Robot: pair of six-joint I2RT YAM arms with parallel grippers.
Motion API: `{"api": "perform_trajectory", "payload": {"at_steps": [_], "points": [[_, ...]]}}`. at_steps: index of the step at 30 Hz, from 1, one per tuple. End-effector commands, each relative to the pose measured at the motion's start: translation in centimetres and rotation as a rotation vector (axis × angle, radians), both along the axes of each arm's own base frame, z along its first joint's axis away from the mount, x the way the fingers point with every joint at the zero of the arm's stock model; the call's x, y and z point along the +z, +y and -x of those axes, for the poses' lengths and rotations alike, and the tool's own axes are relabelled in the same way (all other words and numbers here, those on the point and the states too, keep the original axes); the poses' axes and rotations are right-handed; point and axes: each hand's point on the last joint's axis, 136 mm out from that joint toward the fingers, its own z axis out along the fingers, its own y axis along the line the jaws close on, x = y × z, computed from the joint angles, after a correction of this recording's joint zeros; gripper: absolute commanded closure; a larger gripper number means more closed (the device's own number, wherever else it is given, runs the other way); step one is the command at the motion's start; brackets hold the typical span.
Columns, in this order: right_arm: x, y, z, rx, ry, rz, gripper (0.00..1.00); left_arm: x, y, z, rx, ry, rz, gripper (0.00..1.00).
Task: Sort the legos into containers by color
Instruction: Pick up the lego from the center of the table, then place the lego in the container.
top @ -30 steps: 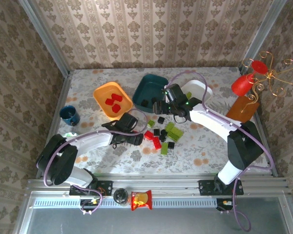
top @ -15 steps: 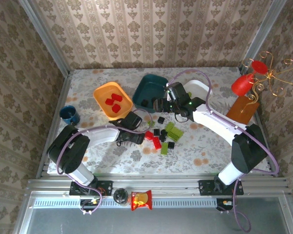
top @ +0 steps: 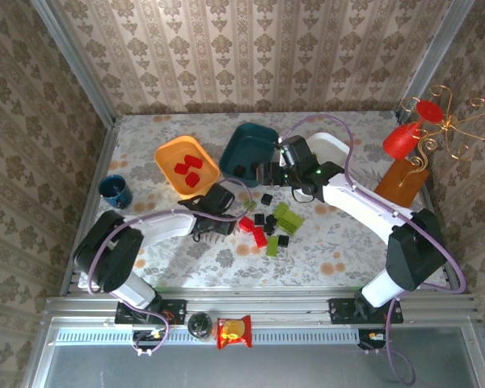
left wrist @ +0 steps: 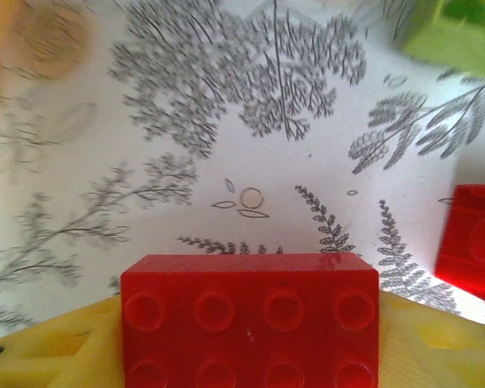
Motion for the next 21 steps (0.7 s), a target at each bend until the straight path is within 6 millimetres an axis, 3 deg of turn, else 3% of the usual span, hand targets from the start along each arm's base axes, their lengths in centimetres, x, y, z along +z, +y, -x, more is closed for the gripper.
{"api": "perform_trajectory", "payload": {"at_steps": [1,6,9,14,21], "points": [[1.2,-0.7,0.1,-0.026,-0.032,-0.014,0.27,4.8,1.5,-1.4,0.080,-0.119,0.054,0.42],[1.2,-0.8,0.3,-0.034,-0.033,-0.026,0.27,10.6,4.1,-5.0,0.211,-0.264,0.093,0.42],[1.0,-1.0,0.4,-0.042,-0.028,-0.029,0.27,12.0,6.3,-8.0,0.312,-0.320,0.086,0.43],[1.0,-1.4,1.0,-0.050,-0.025,-0.034,0.27,11.9,9.6,-13.0,0.438,-0.342,0.070,0.44],[1.2,-2.6,2.2,-0.073,-0.036,-0.026,0.27,9.1,11.7,-16.7,0.504,-0.288,0.054,0.44]]}}
